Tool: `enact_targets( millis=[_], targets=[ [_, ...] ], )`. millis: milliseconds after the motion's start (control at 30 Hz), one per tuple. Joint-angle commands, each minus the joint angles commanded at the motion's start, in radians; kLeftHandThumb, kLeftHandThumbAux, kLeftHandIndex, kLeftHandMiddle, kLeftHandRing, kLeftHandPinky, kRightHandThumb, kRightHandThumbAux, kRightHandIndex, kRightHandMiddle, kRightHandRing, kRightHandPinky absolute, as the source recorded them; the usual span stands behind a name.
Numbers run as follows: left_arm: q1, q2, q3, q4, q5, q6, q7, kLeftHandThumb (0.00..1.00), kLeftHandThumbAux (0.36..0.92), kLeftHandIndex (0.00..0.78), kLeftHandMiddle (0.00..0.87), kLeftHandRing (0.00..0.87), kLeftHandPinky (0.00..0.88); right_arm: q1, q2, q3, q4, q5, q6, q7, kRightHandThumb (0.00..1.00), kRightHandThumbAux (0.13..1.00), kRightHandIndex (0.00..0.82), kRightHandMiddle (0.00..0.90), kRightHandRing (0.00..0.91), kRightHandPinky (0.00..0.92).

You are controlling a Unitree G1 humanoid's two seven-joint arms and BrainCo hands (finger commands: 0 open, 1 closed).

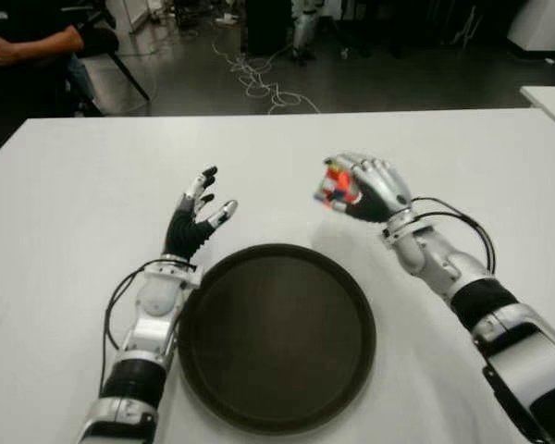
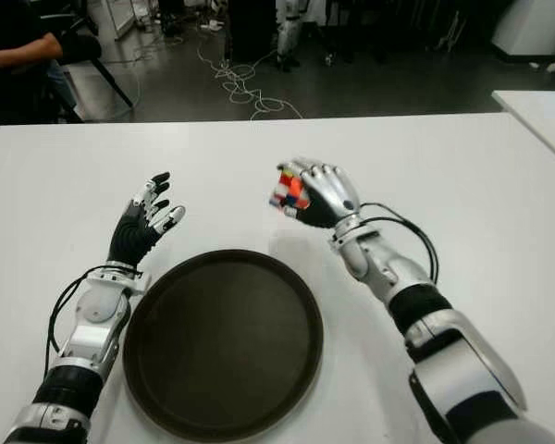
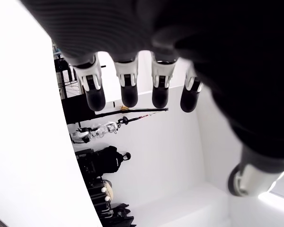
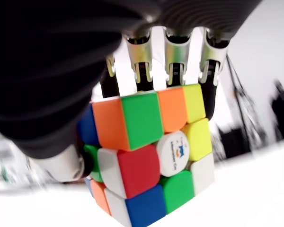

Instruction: Pick up the Rubik's Cube and put it in the plate

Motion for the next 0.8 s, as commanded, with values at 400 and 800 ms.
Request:
enact_targets(
  millis=[400,800],
  targets=[
    [0.0,-0.002,0.002,-0.002,-0.009,-0.001,-0.004,0.0,0.568,0.059,0.089,0.024,0.0,0.155,-0.087,-0.11,-0.405,-0.001,-0.049,-0.016,0.825,0.697,0.374,0.542,0.638,0.67],
    [0.004,0.004,0.002,-0.009,-0.008,-0.003,-0.007,0.0,0.605,0.059,0.088,0.036,0.015,0.31,-0.095,-0.178,-0.605,0.049,-0.142,0.044,0.829,0.694,0.388,0.546,0.674,0.704]
  ],
)
